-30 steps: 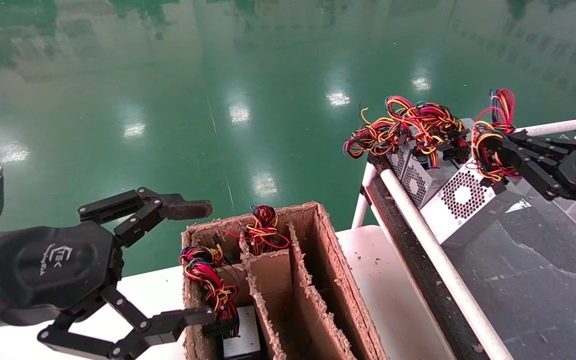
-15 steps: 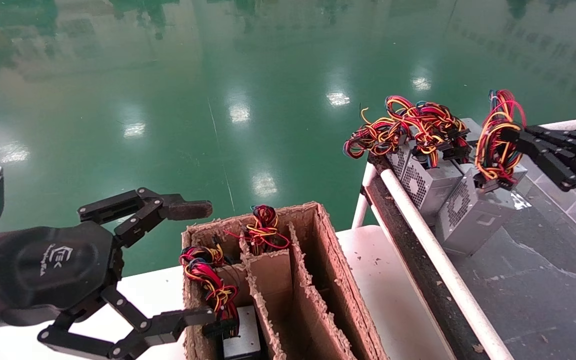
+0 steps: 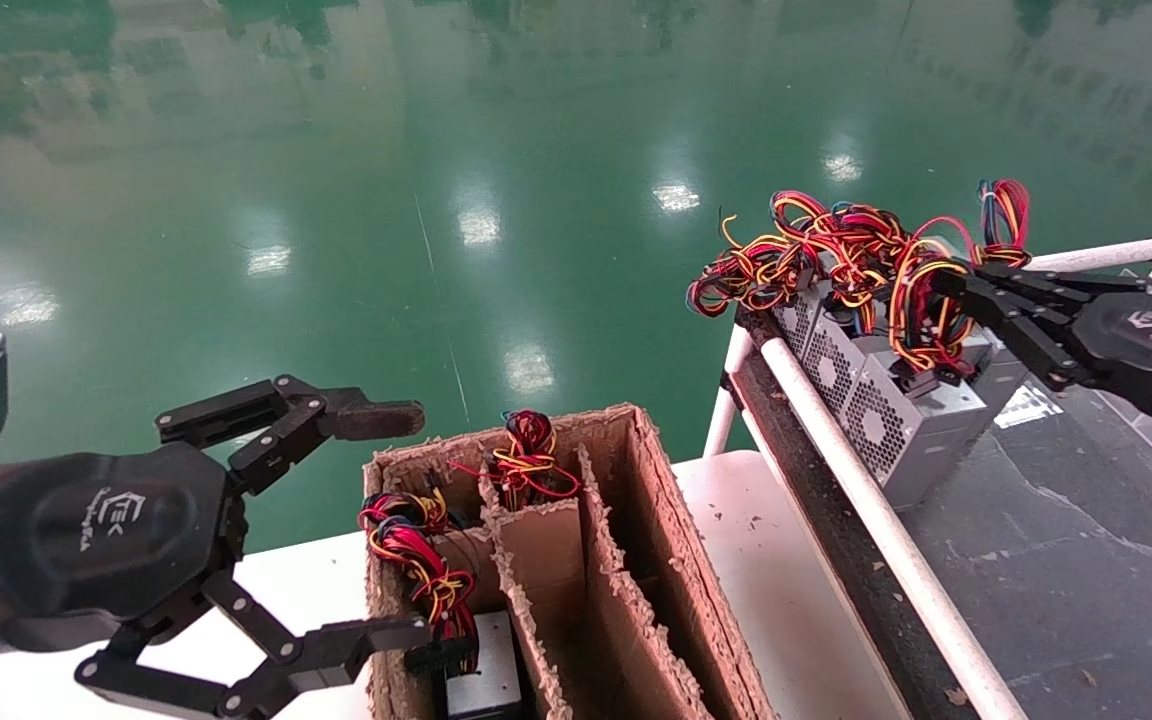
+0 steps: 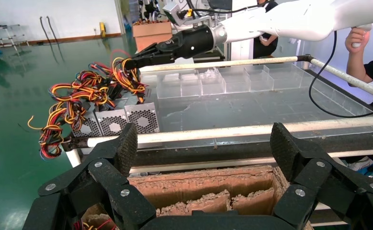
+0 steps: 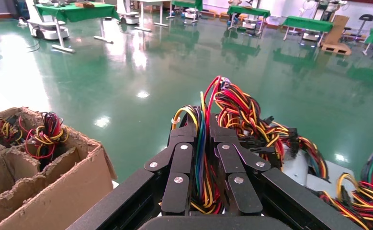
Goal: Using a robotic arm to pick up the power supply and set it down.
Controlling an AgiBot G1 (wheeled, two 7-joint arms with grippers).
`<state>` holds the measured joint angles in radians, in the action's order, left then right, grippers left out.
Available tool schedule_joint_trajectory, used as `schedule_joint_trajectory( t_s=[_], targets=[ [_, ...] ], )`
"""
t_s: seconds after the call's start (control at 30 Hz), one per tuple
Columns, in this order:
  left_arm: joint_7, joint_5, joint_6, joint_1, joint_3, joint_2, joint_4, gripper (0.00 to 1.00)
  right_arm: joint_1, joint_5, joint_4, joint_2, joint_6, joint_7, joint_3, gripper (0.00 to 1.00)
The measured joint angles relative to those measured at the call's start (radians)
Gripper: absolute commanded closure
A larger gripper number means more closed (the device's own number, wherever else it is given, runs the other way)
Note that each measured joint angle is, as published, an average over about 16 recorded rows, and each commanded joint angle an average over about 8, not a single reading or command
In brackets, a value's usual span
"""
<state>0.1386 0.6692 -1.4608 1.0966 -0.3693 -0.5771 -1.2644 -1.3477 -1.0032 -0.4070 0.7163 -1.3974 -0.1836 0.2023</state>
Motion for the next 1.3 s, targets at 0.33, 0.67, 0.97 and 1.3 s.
schedule_joint_trajectory(
  t_s=[0.33,0.67,0.97,1.3],
  targets=[
    [0.000,0.000,0.000,0.000,0.000,0.000,0.000,0.00,-0.001,-0.016,-0.016,0.016,0.024,0.020,0.012,0.00],
    [0.000,0.000,0.000,0.000,0.000,0.000,0.000,0.00,0.013,-0.027,-0.056,0.011,0.050,0.049,0.018,0.00],
    [0.000,0.000,0.000,0.000,0.000,0.000,0.000,0.00,0.019,-0.063,-0.102,0.000,0.083,0.101,0.040,0.00],
    [0.000,0.000,0.000,0.000,0.000,0.000,0.000,0.00,0.030,-0.069,-0.140,-0.020,0.094,0.148,0.044,0.00]
  ],
)
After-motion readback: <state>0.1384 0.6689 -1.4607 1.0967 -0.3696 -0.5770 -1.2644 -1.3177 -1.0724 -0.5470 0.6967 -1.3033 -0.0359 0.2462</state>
